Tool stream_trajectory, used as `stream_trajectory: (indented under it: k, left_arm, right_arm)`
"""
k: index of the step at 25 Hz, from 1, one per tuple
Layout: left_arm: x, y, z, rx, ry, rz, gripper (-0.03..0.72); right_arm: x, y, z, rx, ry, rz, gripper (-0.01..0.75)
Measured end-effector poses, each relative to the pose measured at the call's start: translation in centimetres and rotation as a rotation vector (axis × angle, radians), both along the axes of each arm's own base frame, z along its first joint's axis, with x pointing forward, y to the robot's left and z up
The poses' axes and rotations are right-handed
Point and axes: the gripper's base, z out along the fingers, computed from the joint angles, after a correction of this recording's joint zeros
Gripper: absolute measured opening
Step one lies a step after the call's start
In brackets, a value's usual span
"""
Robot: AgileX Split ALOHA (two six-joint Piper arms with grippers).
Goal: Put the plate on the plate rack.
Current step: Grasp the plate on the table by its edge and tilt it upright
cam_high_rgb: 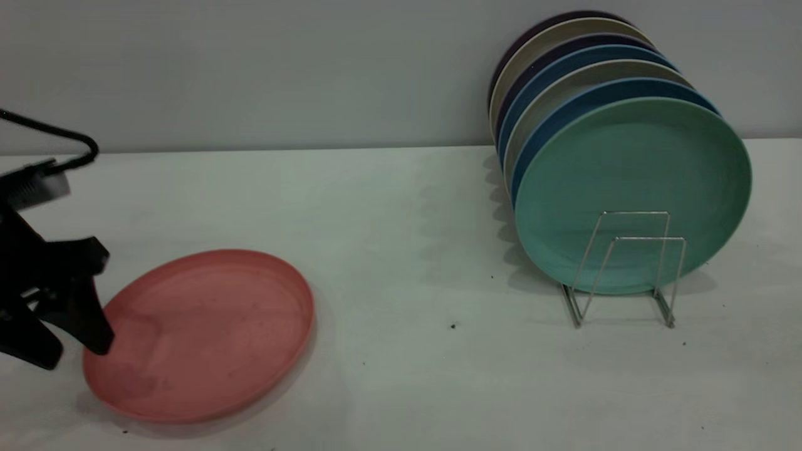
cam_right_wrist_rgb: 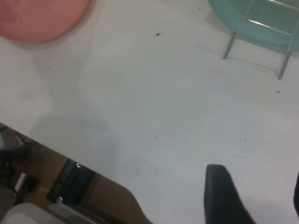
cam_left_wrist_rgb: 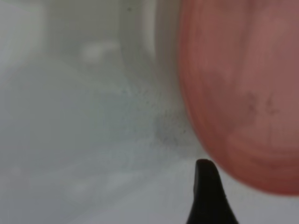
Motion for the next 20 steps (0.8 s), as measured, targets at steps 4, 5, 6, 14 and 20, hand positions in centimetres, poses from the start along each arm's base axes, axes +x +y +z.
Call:
stream_trajectory:
  k: [4, 5, 6, 14, 20]
  left_arm:
    - [0.1, 0.0, -1.8, -0.012, 0.022, 0.021, 0.497]
    - [0.0, 0.0, -2.1, -0.012, 0.03, 0.023, 0.497]
    - [0.0, 0.0, -2.5, -0.011, 0.038, 0.025, 0.497]
    - [0.3, 0.3, -3.7, 0.012, 0.016, 0.077, 0.488]
    - [0.4, 0.3, -4.4, 0.012, 0.018, 0.114, 0.413]
  right_arm:
    - [0.0, 0.0, 0.0, -0.002, -0.001, 0.002, 0.389]
    - [0.0, 0.0, 0.0, -0.002, -0.001, 0.003, 0.389]
    - [0.0, 0.0, 0.0, -0.002, -0.001, 0.003, 0.389]
    - [0.1, 0.0, 0.1, -0.004, -0.015, -0.004, 0.389]
    - [0.2, -0.1, 0.1, -0.005, -0.022, -0.007, 0.389]
